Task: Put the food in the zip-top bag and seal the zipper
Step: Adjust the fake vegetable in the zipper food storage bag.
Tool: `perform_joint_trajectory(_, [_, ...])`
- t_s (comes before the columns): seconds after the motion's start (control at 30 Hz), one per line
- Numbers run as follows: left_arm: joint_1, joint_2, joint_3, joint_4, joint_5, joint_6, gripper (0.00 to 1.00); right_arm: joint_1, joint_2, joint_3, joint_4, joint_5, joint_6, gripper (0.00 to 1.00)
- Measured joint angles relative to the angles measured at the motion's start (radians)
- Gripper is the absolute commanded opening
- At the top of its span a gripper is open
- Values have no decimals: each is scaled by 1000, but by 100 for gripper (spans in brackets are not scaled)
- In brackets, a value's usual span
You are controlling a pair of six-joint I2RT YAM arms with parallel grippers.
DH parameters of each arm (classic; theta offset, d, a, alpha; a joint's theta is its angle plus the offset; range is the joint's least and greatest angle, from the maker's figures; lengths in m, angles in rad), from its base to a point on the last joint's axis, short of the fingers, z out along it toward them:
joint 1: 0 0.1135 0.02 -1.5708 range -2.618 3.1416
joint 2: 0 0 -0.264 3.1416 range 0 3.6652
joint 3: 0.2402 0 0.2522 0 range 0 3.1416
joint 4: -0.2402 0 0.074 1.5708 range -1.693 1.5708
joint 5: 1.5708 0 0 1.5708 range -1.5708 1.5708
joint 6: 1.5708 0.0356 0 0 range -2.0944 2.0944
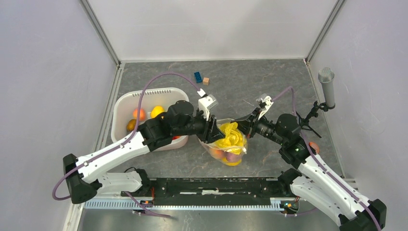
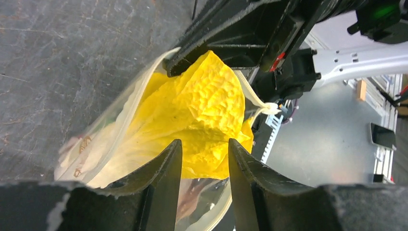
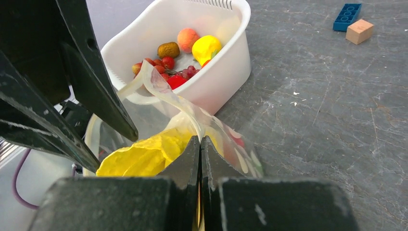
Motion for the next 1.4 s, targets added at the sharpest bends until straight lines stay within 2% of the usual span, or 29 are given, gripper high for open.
perform_joint_trajectory(0.2, [-31, 72, -7, 2, 24, 38, 48, 0, -6, 0, 0, 23, 2, 3])
perform_joint_trajectory(0.4, [-61, 160, -40, 71, -28, 44, 47, 0, -3, 0, -3, 35, 3, 3])
perform_joint_trajectory(0.7, [-102, 263, -42, 136, -89, 70, 39, 0, -8, 2, -49, 145, 3, 3])
perform_joint_trajectory(0.97, [-126, 269, -84, 196, -114, 71, 37, 0, 21, 19, -81, 194, -1, 6])
perform_joint_trajectory(1.07, [-127, 255, -84, 189, -131, 70, 37, 0, 27, 19, -79, 189, -1, 16])
perform_joint_trajectory(1.1, [-129, 251, -84, 184, -141, 70, 36, 0, 27, 19, -77, 185, -2, 31])
perform_joint_trajectory(1.23, [-125, 259, -59, 154, -163, 70, 36, 0, 18, 26, -82, 177, -27, 53])
perform_joint_trajectory(1.3, [-113, 282, -41, 153, -163, 69, 35, 0, -1, 37, -101, 186, -48, 59])
perform_joint_trajectory(1.4, [-90, 303, -36, 167, -156, 67, 35, 0, -42, 61, -145, 218, -81, 64])
